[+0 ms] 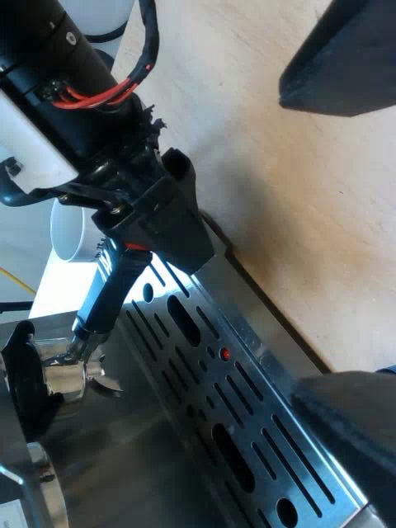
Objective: Grind coffee beans and then tamp
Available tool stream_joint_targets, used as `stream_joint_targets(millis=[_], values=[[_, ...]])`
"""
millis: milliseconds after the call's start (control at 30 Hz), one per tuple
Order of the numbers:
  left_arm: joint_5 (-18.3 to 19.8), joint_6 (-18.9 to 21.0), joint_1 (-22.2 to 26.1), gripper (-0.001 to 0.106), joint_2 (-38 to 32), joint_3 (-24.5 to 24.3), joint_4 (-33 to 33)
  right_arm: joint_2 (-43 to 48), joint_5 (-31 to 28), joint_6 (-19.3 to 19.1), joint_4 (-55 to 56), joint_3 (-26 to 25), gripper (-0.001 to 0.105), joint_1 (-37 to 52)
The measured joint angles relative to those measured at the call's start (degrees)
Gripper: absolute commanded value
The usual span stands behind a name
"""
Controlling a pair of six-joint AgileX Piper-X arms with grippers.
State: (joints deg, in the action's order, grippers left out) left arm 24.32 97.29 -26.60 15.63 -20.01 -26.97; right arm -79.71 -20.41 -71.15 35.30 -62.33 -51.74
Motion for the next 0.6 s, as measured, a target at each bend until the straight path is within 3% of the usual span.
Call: stream_joint_targets(millis=[233, 467, 600], values=[[0.00, 0.00, 0.00, 0.066, 0.00, 0.00, 0.00, 0.00, 0.00, 0.00, 0.00, 0.00, 0.028, 0.00], [0.00, 0.00, 0.00, 0.066, 0.00, 0.00, 0.00, 0.00, -1.67, 1.56, 1.34, 0.00, 0.000, 0.18], [0.00, 0.00, 0.00, 0.066, 0.00, 0.00, 0.00, 0.00, -1.74, 1.66, 1.52, 0.00, 0.000, 0.18]])
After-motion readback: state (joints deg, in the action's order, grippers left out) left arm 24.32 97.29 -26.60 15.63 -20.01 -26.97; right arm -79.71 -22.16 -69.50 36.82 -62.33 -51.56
